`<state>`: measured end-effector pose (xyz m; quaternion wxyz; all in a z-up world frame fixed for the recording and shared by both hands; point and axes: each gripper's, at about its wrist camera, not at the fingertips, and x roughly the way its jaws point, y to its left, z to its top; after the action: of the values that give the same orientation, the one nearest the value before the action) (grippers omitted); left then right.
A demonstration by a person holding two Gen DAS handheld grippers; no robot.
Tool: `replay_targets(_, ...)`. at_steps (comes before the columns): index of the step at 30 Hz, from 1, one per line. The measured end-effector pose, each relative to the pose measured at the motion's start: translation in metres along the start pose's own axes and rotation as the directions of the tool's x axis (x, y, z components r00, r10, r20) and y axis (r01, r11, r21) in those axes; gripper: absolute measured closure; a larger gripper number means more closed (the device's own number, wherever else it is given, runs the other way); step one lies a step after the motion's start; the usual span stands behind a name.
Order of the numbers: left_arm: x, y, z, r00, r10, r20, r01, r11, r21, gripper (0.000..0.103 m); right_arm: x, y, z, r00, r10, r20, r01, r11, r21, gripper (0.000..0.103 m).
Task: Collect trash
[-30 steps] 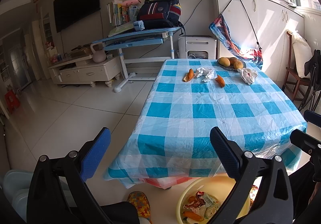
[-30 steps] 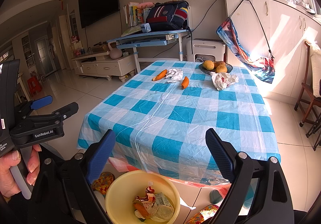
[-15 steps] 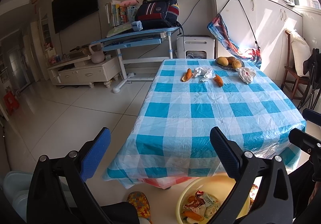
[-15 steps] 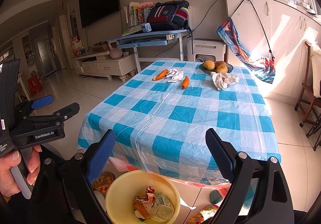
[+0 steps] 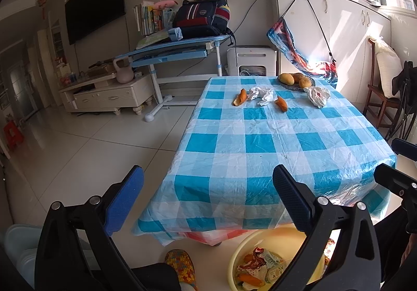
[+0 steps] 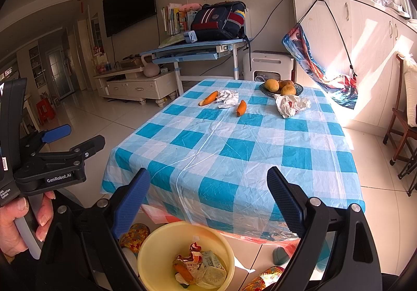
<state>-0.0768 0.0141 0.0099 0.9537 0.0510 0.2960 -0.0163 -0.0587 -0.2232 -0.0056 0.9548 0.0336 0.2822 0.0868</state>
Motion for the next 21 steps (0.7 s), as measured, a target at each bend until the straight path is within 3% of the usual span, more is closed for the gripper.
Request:
replay_targets(6, 0.001, -0.003, 0.005, 0.999, -0.048, -0.016, 0.048, 0.999, -0.016, 0.007, 0.000, 0.000, 0.003, 1.000, 0.011, -0.005, -0.011, 1.000, 0.009, 0.016)
replay_targets(12, 0.018, 0.005, 0.034, 0.991, -0.127, -0.032, 0.125, 0.991, -0.049, 0.007, 0.015, -0.018, 0.033, 1.000, 0.014, -0.011, -0.013, 0.999, 0.049, 0.016)
replay_targets(16, 0.047, -0.004, 0.058, 0.986, -0.160, -0.054, 0.158, 0.987, -0.035, 0.007, 0.045, -0.046, 0.055, 0.998, 0.023, -0.052, -0.018, 0.994, 0.106, 0.018)
replay_targets(21, 0.103, -0.009, 0.086, 0.975, -0.199, -0.104, 0.190, 0.978, -0.087, 0.007, 0.092, -0.077, 0.074, 0.993, 0.044, -0.112, -0.026, 0.988, 0.155, 0.025)
